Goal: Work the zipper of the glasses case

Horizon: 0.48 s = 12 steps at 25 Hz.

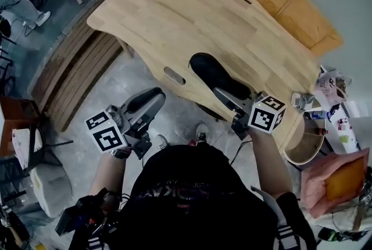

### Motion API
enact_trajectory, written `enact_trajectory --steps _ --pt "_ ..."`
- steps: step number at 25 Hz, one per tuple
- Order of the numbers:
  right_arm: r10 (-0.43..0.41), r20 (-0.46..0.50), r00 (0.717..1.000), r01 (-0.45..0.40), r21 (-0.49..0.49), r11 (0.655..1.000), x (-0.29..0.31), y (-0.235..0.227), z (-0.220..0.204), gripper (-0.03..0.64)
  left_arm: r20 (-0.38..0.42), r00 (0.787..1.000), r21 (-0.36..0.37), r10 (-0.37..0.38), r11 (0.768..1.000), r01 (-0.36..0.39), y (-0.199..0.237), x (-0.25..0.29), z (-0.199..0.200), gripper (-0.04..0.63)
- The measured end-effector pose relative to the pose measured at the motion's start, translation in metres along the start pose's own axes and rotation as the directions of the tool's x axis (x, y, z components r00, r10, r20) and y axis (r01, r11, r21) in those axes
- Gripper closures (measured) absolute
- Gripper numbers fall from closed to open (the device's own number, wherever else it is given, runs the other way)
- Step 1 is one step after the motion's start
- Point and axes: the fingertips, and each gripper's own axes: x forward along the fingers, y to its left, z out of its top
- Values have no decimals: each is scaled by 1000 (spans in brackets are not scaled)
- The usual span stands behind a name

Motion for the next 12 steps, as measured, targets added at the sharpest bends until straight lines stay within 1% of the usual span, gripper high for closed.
enact_trajectory --steps 1,2,3,4,5,7,8,10,12 --pt "-89 -19 996 88 -82 993 -6 -21 -1 330 -36 999 17 17 1000 -17 2 3 -9 529" --pt "-171 -35 985 163 -163 973 -11 -41 -1 330 -76 996 38 36 999 -33 4 6 -19 555" --pt "-242 -46 969 225 -240 944 -15 -60 -1 330 -120 991 61 53 997 -46 5 10 -30 568" --pt "-303 -54 951 272 -311 910 -19 -77 -1 330 -165 984 84 67 995 -54 6 13 -42 582" --pt "-352 -58 934 307 -372 876 -21 -92 0 330 -208 975 107 78 993 -57 6 16 -55 583" --pt "-416 -61 907 343 -464 817 -22 -120 3 331 -275 956 150 99 987 -59 6 19 -78 584" --pt "-440 -62 896 350 -510 786 -20 -133 5 331 -297 949 164 109 985 -62 6 19 -87 584" --pt "-485 -72 872 348 -606 716 -13 -159 9 331 -317 940 161 124 984 -76 6 21 -100 584" --pt "-511 -91 855 318 -686 654 -2 -184 12 331 -317 938 133 138 986 -100 7 23 -107 584"
